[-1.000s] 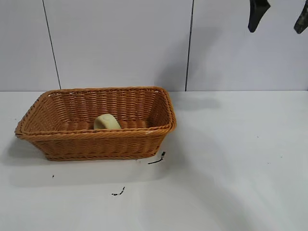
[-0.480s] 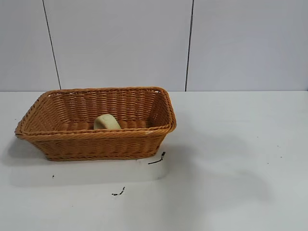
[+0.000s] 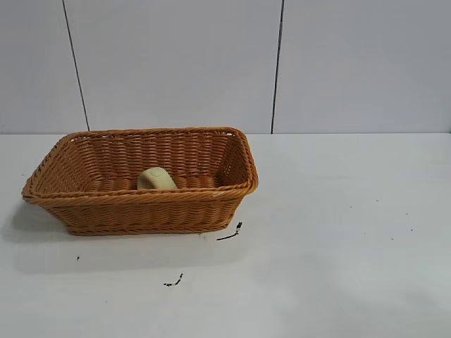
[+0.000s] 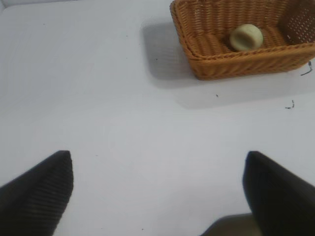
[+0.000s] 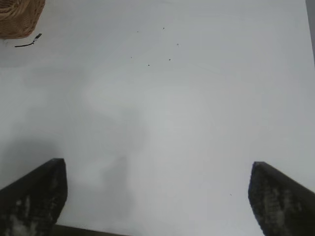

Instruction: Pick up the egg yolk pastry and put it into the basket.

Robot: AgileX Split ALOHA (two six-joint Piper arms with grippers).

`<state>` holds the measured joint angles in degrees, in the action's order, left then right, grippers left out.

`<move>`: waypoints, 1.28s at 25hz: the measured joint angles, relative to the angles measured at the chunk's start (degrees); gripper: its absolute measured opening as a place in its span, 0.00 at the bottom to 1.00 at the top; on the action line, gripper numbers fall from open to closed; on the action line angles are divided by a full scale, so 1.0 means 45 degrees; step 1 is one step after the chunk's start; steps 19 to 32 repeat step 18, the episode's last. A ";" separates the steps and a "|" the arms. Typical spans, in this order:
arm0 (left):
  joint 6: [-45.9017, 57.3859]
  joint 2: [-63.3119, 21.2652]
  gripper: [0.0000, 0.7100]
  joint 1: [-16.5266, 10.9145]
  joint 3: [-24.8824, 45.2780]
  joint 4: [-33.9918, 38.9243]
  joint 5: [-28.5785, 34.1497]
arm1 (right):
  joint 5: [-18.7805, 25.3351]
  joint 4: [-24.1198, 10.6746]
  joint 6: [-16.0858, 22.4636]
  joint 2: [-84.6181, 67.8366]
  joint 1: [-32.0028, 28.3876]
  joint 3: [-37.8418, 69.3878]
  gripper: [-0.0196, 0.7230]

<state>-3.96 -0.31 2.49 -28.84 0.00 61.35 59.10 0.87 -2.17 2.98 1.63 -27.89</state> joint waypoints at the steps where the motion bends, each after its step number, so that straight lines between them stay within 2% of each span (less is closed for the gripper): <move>1: 0.0000 0.0000 0.98 0.0000 0.0000 0.0000 0.0000 | 0.0000 0.0000 0.0000 -0.0209 0.0000 0.0010 0.96; 32: 0.0000 0.0000 0.98 0.0000 0.0000 0.0000 0.0000 | 0.0001 -0.0015 0.0098 -0.0722 0.0000 0.0029 0.96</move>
